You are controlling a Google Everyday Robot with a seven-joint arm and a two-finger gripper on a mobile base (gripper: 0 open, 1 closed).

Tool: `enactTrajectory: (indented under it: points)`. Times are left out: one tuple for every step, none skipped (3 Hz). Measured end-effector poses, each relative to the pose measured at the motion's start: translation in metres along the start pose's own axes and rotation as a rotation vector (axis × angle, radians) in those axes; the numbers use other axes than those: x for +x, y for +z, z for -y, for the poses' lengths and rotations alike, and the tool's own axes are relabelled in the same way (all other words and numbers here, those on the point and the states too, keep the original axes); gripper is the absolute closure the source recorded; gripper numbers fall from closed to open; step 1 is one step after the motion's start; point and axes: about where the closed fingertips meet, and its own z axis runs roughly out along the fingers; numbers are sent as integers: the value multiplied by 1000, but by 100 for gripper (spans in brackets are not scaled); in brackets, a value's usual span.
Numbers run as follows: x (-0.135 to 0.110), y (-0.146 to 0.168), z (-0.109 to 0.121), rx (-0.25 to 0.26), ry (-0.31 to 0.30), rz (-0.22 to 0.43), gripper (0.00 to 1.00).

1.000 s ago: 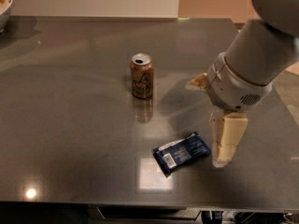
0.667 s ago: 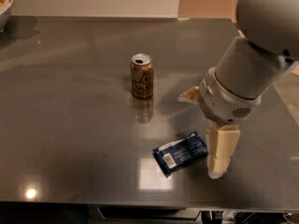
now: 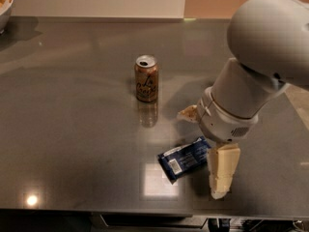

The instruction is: Move rxbar blueberry near coke can

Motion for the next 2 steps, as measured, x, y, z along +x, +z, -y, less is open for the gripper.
enactTrajectory:
  points:
    - [-2, 11, -1, -9, -18, -8, 0]
    - [-2, 21, -1, -26, -27, -20, 0]
